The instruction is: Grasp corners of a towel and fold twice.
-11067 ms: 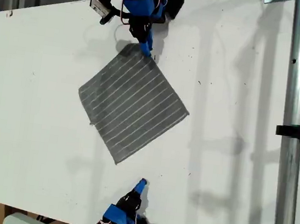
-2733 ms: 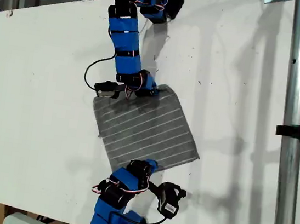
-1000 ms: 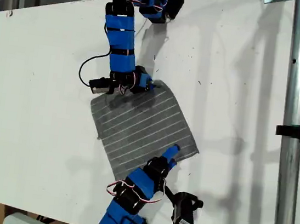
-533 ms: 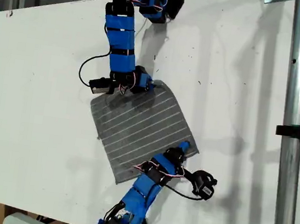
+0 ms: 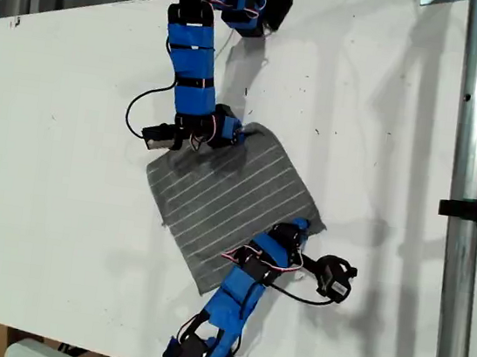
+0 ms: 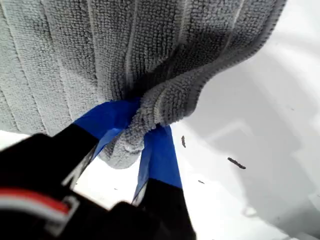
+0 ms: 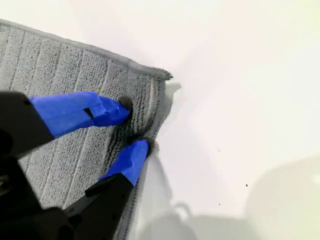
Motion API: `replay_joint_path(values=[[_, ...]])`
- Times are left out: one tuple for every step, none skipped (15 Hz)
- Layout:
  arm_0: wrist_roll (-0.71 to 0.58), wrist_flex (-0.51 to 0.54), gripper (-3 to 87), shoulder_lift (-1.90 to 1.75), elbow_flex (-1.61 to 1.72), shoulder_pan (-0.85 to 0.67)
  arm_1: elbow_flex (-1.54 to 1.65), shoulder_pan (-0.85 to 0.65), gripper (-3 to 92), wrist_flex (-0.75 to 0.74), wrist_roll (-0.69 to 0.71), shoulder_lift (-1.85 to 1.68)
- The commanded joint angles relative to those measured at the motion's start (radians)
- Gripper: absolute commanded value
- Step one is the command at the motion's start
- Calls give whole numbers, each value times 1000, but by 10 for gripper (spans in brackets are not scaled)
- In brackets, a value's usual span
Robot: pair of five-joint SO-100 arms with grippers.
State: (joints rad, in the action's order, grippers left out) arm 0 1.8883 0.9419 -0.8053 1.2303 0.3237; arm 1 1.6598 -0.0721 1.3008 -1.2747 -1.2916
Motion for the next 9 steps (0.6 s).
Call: replay_joint_path(values=[[11, -25, 29, 29, 23, -14, -37, 12, -2, -2, 0, -86], [12, -25, 0, 57, 25, -17, -37, 14, -2, -3, 0, -89], [20, -29, -27, 81, 28, -20, -37, 14, -2, -2, 0, -94], [21, -25, -26, 80, 28, -11, -35, 14, -2, 0, 3, -95], [38, 25, -26, 63, 14, -5, -35, 14, -2, 2, 3, -98], [66, 100, -26, 20, 12, 2, -34, 14, -2, 3, 3, -101], [91, 173, -26, -54, 49, 5, -32, 12, -2, 2, 5, -103], [109, 178, -25, -161, 170, 2, -32, 11, -2, -2, 6, -106], [126, 94, -25, -307, 377, -6, -32, 9, -2, -5, 6, -106]])
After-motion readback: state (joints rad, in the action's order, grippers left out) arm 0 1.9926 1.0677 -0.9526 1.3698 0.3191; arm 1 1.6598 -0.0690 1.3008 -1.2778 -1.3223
